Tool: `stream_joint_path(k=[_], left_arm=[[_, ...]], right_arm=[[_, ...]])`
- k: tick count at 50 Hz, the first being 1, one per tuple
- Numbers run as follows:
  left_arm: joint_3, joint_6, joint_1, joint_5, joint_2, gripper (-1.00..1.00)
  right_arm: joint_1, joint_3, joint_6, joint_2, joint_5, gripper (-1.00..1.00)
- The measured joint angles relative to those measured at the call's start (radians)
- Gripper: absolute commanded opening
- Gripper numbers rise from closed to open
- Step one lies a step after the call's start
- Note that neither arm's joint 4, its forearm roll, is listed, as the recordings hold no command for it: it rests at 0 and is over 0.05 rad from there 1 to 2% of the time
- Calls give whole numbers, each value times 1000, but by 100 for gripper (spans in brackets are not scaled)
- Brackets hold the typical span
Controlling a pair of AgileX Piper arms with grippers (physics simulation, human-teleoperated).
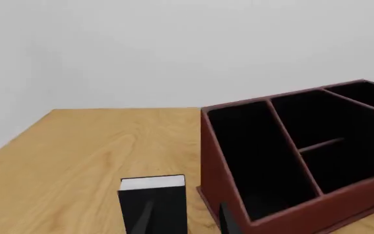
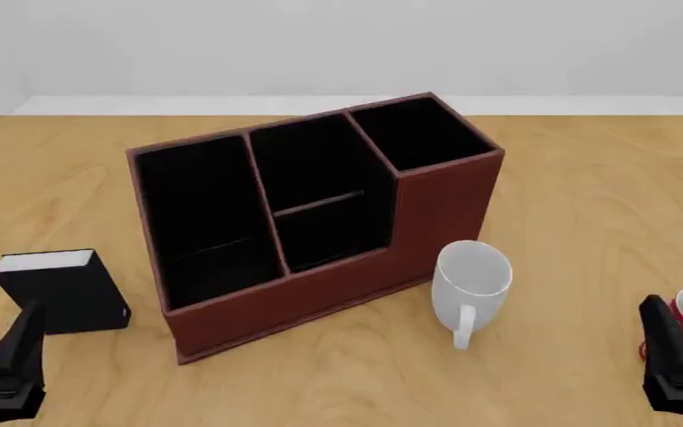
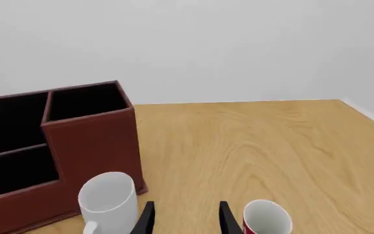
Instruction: Pick up the red mug and place it to the right of the caddy.
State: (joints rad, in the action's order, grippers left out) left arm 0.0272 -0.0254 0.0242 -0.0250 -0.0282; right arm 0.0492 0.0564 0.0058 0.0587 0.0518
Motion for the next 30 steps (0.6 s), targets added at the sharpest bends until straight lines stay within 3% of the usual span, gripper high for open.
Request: stream_joint_path(k=[17, 30], left_arm=[[-19, 21, -20, 22, 17, 100], [-22, 24, -23, 25, 20, 100]], right_arm=[[-38, -12, -31, 22, -65, 100], [5, 236, -39, 61, 145, 100]])
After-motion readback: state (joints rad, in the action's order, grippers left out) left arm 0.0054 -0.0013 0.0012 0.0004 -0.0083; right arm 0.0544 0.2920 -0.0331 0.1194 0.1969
